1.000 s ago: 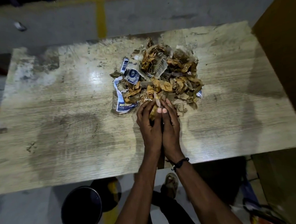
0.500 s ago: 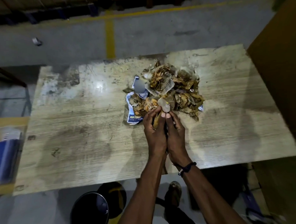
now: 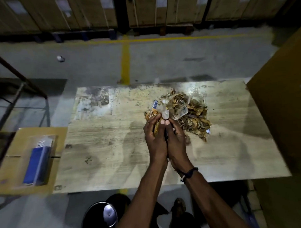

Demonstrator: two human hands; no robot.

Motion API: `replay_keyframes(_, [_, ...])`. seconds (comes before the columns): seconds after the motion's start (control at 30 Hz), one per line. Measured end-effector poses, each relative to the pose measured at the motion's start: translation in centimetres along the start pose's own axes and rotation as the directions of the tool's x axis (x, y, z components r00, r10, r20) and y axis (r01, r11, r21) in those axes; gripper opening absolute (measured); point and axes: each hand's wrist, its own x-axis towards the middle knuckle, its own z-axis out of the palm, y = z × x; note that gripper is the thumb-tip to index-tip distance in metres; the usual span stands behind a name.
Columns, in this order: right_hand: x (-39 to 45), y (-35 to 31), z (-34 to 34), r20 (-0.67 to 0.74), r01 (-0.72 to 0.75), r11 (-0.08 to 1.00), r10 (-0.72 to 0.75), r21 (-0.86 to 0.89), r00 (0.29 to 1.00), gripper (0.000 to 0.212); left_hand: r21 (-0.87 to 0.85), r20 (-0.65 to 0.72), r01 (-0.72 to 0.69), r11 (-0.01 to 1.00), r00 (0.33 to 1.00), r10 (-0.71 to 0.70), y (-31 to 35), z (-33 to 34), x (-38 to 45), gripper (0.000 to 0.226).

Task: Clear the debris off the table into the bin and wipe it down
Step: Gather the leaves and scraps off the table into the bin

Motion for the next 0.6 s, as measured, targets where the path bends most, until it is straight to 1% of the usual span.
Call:
replay_keyframes(0.13, [-0.3,-2.1,2.5,0.030,0.013,1.000,-0.013,0.004,0.999,0.036,-0.041,-0.050,-0.011,0.999,0.999,0.009,2.7,-1.2,0.7,0.023])
replay_keyframes(0.23, [-0.8,-3.4,4.3,0.092,0.049,0.999,-0.049,-0.005,0.995,0.034,-0.057,-0.077,-0.057,0.997,0.996,0.052,4.3,-2.2,0.8,0.027])
replay_keyframes(0.3, [-1.2,-3.8,5.4,0.142,0.073,0.997,-0.070,-0.014,0.987,0.032,-0.062,-0.127,-0.088,0.994,0.989,0.079,5.0,-3.1,0.7,0.027])
replay_keyframes(0.4, [-2.3,-4.0,6.8,0.216,0.070,0.997,-0.061,-0.037,0.974,0.031,-0.086,-0.217,-0.121,0.989,0.971,0.100,6.1,-4.6,-0.1,0.025])
replay_keyframes(0.47, [-3.5,-4.0,7.8,0.287,0.061,0.997,-0.045,-0.046,0.957,0.031,-0.097,-0.299,-0.137,0.986,0.949,0.102,6.6,-5.9,-0.9,0.024])
replay_keyframes(0.6, [-6.5,-3.5,9.6,0.461,0.046,0.995,-0.001,-0.086,0.887,0.032,-0.121,-0.464,-0.195,0.973,0.878,0.118,7.6,-8.9,-3.2,0.023])
